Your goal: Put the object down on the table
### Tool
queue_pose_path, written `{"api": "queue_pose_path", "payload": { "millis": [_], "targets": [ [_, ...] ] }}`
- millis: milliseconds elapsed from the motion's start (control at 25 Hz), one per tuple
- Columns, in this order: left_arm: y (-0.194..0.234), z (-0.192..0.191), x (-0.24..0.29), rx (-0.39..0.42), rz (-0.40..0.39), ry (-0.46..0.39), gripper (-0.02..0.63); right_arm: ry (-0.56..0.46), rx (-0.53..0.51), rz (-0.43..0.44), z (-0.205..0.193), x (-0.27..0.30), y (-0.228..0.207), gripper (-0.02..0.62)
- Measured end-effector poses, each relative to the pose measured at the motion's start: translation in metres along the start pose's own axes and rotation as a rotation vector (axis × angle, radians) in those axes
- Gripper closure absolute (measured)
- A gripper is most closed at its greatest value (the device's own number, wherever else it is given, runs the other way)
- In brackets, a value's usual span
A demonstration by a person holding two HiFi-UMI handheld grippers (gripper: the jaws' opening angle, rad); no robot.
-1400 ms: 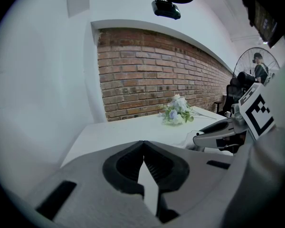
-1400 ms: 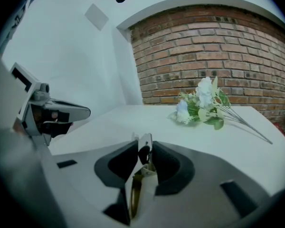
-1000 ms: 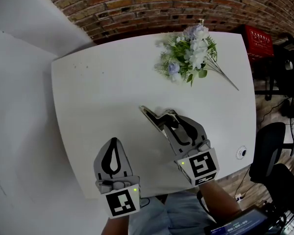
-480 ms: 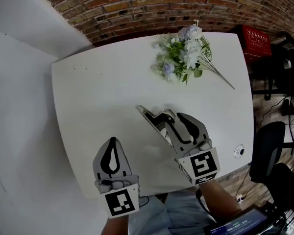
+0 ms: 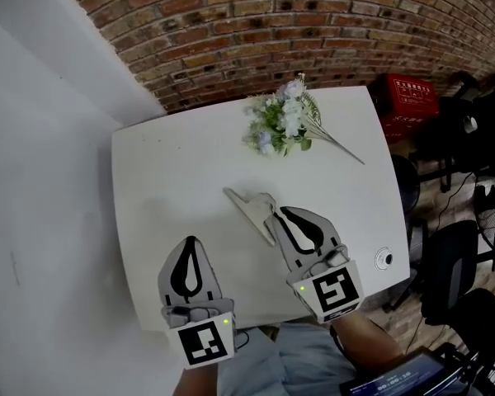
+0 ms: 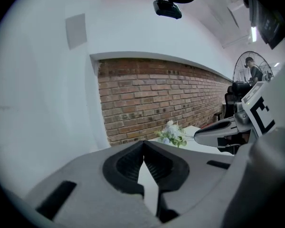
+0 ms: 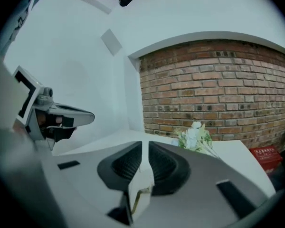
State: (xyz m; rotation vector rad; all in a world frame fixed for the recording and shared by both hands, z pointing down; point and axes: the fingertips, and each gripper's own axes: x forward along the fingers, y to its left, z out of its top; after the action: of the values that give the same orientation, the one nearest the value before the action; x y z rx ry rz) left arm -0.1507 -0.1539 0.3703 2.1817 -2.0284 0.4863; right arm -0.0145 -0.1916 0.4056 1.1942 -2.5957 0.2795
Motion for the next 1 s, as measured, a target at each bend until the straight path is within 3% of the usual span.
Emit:
{"api": "queue_pose_path", "payload": {
  "millis": [120,400,640,1000],
  "targets": [
    [-0.005,0.025,-0.022,0.011,0.029,-0.059,0.598,-0.055,-0.039,0.001,0.024,-0.022,0.009,0.581],
    [-0.008,0.081,-0.061,0.06,0.094,-0.221,0.598,-0.196,-0.094,-0.015,0.074,-0.062,0.011,0.589],
    [-0.017,0.094,-0.085,0.09,0.095,-0.264,0.598,-0.234,-0.127,-0.036,0.093,-0.088,0.013,0.591],
    [-0.019,0.097,-0.089,0.072,0.084,-0.258,0.598,-0.249,-0.11,-0.032,0.1,-0.093,0.019,0.591]
  ]
}}
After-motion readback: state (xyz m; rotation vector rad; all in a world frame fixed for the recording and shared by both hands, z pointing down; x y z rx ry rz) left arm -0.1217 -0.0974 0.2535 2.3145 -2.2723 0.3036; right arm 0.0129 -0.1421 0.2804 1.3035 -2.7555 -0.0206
